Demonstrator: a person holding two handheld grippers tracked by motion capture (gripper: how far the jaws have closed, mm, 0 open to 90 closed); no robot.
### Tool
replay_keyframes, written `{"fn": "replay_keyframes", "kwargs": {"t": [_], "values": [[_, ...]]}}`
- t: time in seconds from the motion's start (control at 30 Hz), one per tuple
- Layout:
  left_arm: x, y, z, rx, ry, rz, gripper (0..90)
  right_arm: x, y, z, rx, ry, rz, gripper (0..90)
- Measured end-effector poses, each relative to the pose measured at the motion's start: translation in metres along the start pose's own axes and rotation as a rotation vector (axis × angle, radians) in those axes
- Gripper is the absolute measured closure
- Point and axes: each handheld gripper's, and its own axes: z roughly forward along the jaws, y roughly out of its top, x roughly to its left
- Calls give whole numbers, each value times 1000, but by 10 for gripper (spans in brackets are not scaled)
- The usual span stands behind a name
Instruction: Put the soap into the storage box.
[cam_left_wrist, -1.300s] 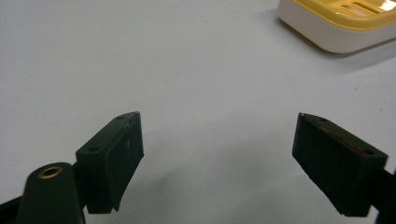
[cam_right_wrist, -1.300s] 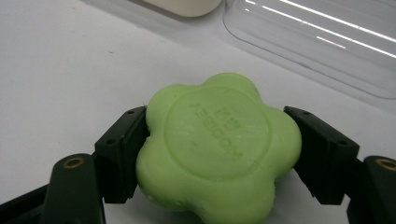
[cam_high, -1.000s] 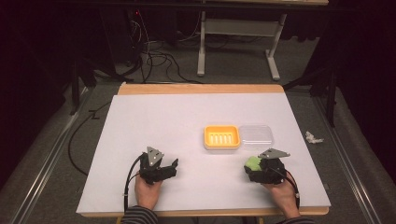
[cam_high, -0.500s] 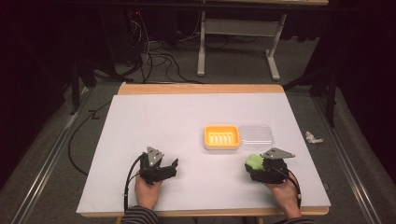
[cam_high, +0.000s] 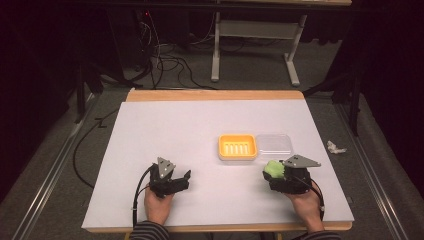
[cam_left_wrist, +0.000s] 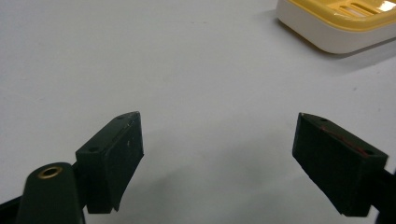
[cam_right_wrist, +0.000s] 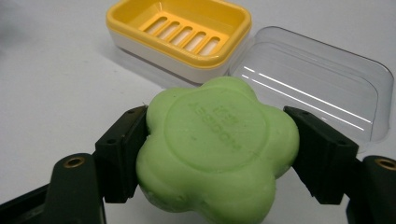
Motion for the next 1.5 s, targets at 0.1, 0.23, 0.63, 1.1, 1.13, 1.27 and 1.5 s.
{"fn": "replay_keyframes", "kwargs": {"t": [0.1, 0.23, 0.63, 1.1, 1.13, 1.27, 1.5], "values": [[0, 0, 0, 1, -2, 0, 169, 0, 3, -1, -5, 11, -1, 269], [0, 0, 0, -1, -4, 1, 168, 0, 7, -1, -15, 24, -2, 270], [0, 0, 0, 0, -4, 0, 168, 2, 22, 2, -45, 52, 4, 270], [0, 0, 0, 0, -3, -1, 168, 0, 36, 8, -70, 74, 15, 270], [0, 0, 0, -1, -3, 0, 168, 0, 37, 9, -67, 77, 18, 269], [0, 0, 0, -1, -4, -1, 168, -2, 40, 13, -70, 90, 34, 269], [0, 0, -1, -2, -4, -1, 167, -3, 47, 18, -72, 99, 39, 269]]}}
